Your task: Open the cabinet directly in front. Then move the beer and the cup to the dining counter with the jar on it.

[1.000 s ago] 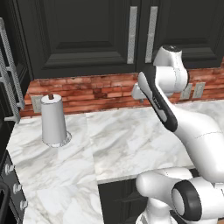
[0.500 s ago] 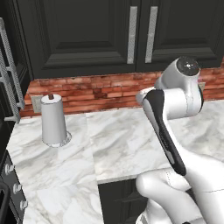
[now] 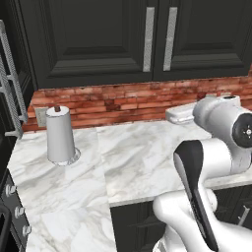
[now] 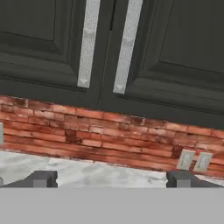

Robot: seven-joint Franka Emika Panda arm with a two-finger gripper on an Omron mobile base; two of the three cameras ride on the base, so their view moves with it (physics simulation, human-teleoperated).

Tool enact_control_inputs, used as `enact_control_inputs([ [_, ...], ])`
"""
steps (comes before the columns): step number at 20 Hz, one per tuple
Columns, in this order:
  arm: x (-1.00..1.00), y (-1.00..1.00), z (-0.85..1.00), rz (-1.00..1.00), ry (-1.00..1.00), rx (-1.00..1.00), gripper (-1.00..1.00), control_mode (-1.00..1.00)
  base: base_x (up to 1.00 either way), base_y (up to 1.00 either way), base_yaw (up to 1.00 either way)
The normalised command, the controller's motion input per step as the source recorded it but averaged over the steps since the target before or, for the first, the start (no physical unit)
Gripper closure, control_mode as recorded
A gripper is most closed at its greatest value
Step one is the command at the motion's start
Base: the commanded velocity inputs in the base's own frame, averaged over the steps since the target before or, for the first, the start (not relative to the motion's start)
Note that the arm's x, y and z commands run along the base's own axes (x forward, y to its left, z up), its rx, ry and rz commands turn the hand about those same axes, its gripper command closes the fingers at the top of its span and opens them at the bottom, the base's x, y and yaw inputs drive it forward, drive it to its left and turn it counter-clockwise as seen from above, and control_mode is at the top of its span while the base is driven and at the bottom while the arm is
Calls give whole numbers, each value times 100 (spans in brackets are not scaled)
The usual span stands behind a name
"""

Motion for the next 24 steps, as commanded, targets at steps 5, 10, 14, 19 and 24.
enact_control_inputs([
  [5, -88, -24, 21, -1, -67, 2, -100, -100, 0, 0, 0],
  [10, -9, -4, 0, 0, -12, 1, -100, -100, 0, 0, 0],
  [14, 49, -8, 0, 0, 0, 0, -100, -100, 0, 0, 0],
  [19, 46, -5, 17, 2, 0, 0, -100, -100, 0, 0, 0],
  [24, 0, -1, 5, 1, 0, 0, -100, -100, 0, 0, 0],
])
